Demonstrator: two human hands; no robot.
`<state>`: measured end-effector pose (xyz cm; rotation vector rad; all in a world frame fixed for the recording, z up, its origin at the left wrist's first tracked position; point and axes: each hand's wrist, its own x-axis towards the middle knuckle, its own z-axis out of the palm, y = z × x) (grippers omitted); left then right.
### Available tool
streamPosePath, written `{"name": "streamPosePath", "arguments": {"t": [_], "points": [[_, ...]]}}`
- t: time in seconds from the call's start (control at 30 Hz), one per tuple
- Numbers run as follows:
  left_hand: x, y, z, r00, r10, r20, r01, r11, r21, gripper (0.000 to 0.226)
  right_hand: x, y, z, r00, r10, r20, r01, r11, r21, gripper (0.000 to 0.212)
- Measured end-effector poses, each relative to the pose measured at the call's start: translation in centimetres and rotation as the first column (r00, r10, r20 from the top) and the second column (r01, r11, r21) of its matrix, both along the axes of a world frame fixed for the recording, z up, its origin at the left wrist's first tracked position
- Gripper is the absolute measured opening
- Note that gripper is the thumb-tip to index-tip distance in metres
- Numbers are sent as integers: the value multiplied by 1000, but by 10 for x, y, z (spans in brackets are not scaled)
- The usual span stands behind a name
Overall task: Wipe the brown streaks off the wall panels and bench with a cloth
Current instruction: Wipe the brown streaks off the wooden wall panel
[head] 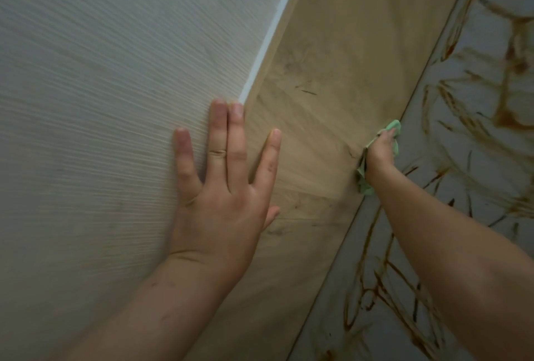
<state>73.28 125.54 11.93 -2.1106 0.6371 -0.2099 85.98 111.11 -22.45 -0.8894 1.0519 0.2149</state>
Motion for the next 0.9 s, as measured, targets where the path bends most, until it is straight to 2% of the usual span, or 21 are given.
{"name": "streamPosePath", "arguments": {"t": [0.03,0.1,0.2,0.3,0.37,0.43,0.5,0.57,0.67,0.73,0.8,0.9], "points": [[1,-2,0,1000,-2,-4,2,1000,-1,111,3,-4,18,999,-35,26,35,999,-30,70],[1,-3,0,1000,-7,-4,6,1000,-8,113,6,-9,69,980,-49,191,77,987,-142,59],[1,-4,2,1000,-4,-2,4,1000,-24,115,8,-8,151,887,81,455,114,916,-384,55],[2,-4,2,1000,0,-2,0,999,-45,112,-11,10,222,727,270,631,196,799,-568,57],[2,-5,3,1000,-14,-3,14,996,-92,97,-40,28,241,569,420,707,254,728,-636,57],[1,-5,2,1000,-24,7,25,993,-114,79,-63,36,235,432,544,719,279,677,-681,57],[1,-3,0,999,-34,-14,31,989,-143,75,-53,23,223,377,624,685,316,608,-728,55],[2,-2,-1,999,-30,-33,25,991,-135,84,-18,2,226,459,592,663,302,598,-743,55],[1,-1,0,999,-21,-26,18,996,-92,102,39,-39,236,703,318,636,198,772,-604,58],[0,-2,0,1000,-7,-23,5,997,-72,104,55,-55,235,801,218,558,152,827,-541,59],[1,-3,3,1000,18,-25,-19,999,-44,106,44,-45,240,821,223,526,93,856,-508,56],[1,-10,10,997,65,-51,-66,998,-9,111,-15,-11,245,779,344,525,-32,857,-514,53]]}}
